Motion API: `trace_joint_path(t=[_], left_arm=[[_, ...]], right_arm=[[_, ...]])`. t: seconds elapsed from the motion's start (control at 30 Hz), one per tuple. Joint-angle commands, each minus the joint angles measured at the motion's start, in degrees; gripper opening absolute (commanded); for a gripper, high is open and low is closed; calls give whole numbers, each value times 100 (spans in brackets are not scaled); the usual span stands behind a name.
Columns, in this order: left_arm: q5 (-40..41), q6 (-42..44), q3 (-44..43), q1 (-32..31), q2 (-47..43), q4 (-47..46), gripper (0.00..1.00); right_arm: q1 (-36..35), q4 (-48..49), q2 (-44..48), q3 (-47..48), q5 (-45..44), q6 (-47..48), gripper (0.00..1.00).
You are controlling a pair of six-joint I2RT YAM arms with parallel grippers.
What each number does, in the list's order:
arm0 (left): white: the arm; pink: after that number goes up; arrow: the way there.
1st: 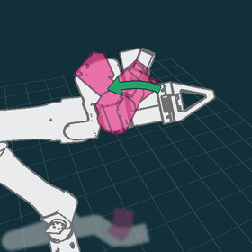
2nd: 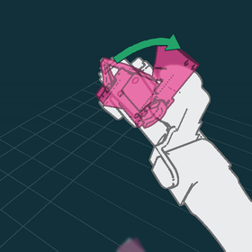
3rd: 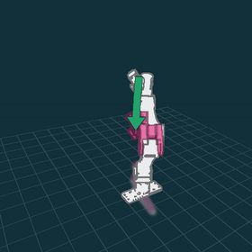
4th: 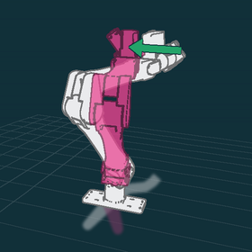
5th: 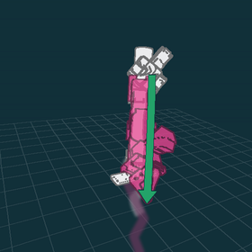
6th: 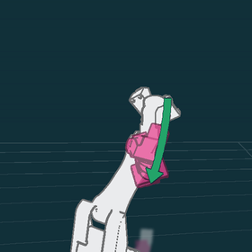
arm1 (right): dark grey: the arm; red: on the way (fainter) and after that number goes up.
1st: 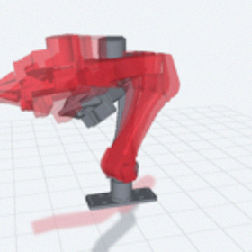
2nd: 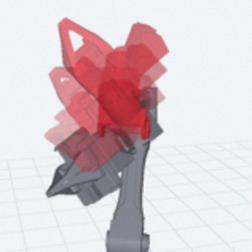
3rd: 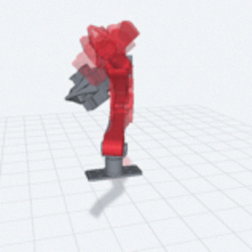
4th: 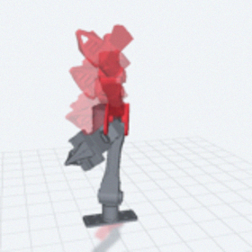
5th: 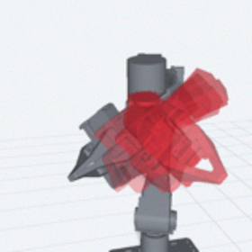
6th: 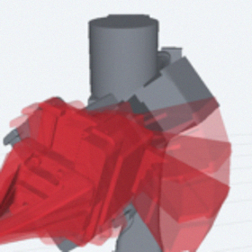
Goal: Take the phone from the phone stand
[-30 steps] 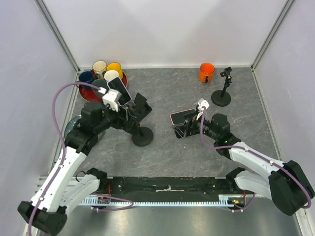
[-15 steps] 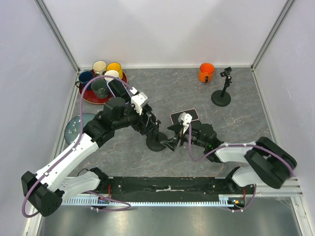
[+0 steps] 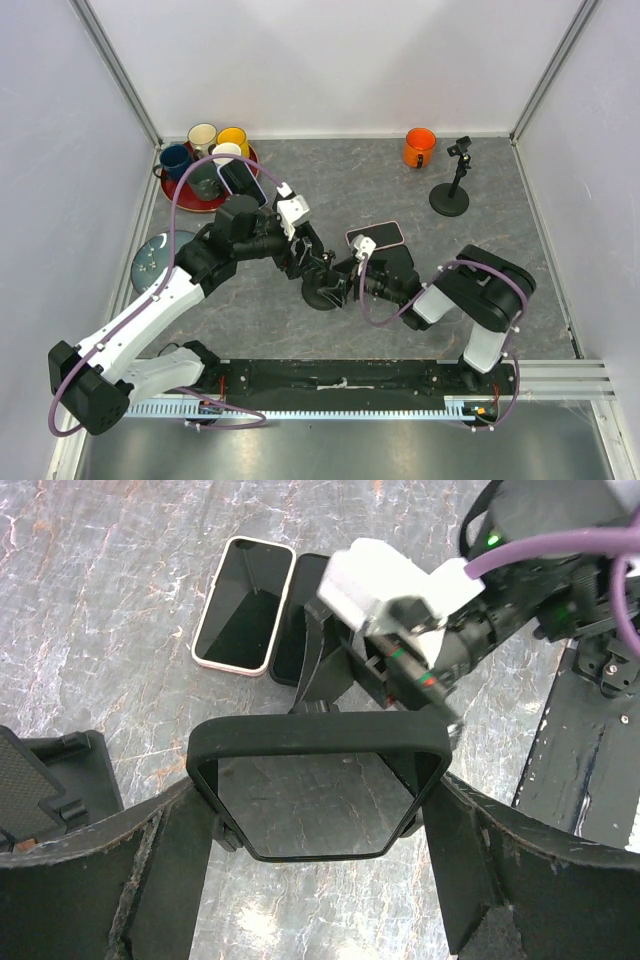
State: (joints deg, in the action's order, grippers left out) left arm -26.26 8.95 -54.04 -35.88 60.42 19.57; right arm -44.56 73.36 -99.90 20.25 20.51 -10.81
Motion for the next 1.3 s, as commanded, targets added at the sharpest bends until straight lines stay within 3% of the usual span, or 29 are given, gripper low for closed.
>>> trace_joint_path(t=[0.0,0.5,0.67,0.77,0.87,0.9,1.0,1.07,1.27], left_arm=[[-590,178,-353,-33,-75,-1017,30],[-793,107,-186,-33,-31,-1052,30],[-749,89,-159,-25,-22,-1052,34],[-670,63,-159,-33,-57,-1061,41],[-556,37,-116,-33,-127,-1078,51],[-538,2,-98,-33,-153,-1087,53],[-433,-86,-45,-33,-241,-1166,60],[-310,-121,-10,-33,-294,-1210,66],[515,-744,-1,-42,-522,-1403,77]], right_arm=[[-71,2269,-591,242,41,-246,87],[-167,2340,-970,559,-83,-53,83],[-176,2332,-961,550,-74,-35,77],[-203,2375,-1031,533,-82,53,68],[-247,2454,-1163,498,-170,158,53],[-264,2498,-1207,471,-205,193,42],[-326,2692,-1348,427,-372,228,30],[-422,2727,-1401,418,-486,420,29],[-712,2727,-1524,348,-1425,737,5]])
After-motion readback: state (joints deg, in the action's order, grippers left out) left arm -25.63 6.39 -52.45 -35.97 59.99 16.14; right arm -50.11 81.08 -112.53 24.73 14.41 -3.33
